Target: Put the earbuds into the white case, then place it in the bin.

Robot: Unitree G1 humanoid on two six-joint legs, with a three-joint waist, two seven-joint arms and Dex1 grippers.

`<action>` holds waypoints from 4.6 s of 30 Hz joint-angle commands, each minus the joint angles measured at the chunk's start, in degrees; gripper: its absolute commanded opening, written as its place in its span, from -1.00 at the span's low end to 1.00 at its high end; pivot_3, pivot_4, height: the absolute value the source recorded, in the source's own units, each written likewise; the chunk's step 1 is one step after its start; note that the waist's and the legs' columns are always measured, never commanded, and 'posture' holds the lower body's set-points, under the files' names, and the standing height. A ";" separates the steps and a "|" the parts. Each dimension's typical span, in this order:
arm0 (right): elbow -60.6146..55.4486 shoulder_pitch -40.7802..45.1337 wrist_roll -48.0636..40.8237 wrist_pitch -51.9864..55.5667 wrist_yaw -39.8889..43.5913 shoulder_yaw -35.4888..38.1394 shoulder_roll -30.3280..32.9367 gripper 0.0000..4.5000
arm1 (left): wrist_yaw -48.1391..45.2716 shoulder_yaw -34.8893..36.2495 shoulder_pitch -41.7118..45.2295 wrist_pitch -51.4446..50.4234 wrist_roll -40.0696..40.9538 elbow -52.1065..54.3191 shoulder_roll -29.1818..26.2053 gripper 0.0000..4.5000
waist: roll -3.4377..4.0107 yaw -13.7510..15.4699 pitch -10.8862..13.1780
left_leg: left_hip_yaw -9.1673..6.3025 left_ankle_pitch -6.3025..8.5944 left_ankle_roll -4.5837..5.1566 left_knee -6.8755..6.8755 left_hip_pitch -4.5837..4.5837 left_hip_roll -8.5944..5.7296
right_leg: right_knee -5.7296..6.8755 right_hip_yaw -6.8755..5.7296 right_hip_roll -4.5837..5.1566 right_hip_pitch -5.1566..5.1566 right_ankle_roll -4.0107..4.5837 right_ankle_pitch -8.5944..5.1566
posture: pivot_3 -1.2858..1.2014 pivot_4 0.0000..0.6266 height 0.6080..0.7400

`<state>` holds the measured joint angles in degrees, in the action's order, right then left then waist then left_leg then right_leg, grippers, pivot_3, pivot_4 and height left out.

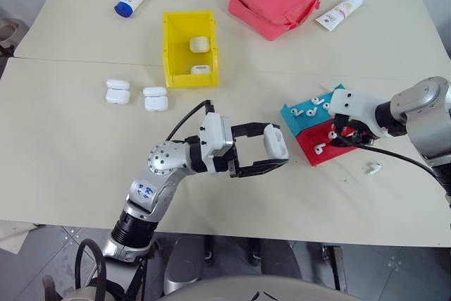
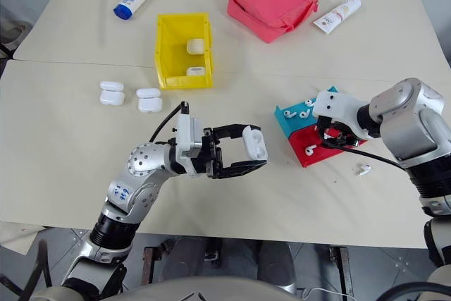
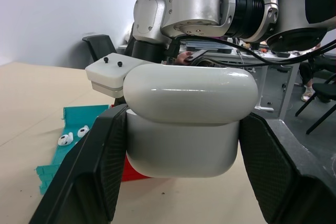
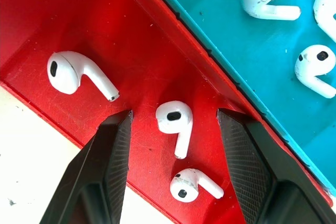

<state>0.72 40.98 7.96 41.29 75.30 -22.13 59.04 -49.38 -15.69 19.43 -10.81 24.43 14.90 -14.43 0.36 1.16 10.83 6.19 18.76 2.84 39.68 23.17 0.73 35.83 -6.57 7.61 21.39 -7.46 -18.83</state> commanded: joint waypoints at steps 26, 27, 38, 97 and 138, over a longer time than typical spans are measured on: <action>-0.55 0.15 1.19 -1.12 0.58 -0.11 -0.36 -0.17 | 0.19 0.41 -0.16 0.91 -0.05 1.86 0.14 0.25 | 0.00 0.02 0.00 | 0.00 0.00 0.00 0.00 0.00 0.00 | 0.00 0.00 0.00 0.00 0.00 0.00 | 0.03 -0.52 1.00; -0.54 0.14 1.24 -1.13 0.59 -0.08 -0.37 -0.17 | 0.17 0.41 -0.17 0.90 -0.04 1.87 0.13 0.25 | 0.00 0.03 0.00 | 0.00 0.00 0.00 0.00 0.00 0.00 | 0.00 0.00 0.00 0.00 0.00 0.00 | 0.03 -0.52 1.00; 0.38 0.24 2.32 -1.43 0.89 -0.52 0.10 -0.17 | 0.17 0.48 -0.17 0.86 0.02 1.93 0.08 0.25 | 0.00 0.03 0.00 | 0.00 0.00 0.00 0.01 0.00 0.00 | 0.00 0.00 0.00 0.00 0.00 0.00 | 0.03 -0.52 1.00; -38.31 -24.00 -51.90 0.22 -21.02 34.31 -27.07 -0.77 | -20.11 6.25 9.87 5.46 7.54 -12.27 1.36 0.25 | 0.00 0.09 -0.01 | -0.12 0.01 0.03 0.05 0.02 -0.08 | 0.11 -0.02 -0.05 -0.02 0.00 0.00 | 0.03 -0.52 1.00; -22.76 -24.52 -50.76 -9.12 -14.21 23.39 -15.30 -0.77 | -23.92 12.76 10.93 8.90 12.93 -11.11 5.46 0.25 | -0.01 0.23 0.00 | -0.14 0.04 0.10 0.10 0.03 -0.09 | 0.10 -0.06 0.00 -0.06 0.00 0.00 | 0.03 -0.52 1.00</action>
<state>-25.72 19.62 -45.22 28.14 59.84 2.96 40.79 -72.96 -7.75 27.46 -6.30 31.82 -0.84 -10.49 0.35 1.39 10.83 6.04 18.80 2.93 39.78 23.19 0.64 35.93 -6.64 7.60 21.34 -7.45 -18.83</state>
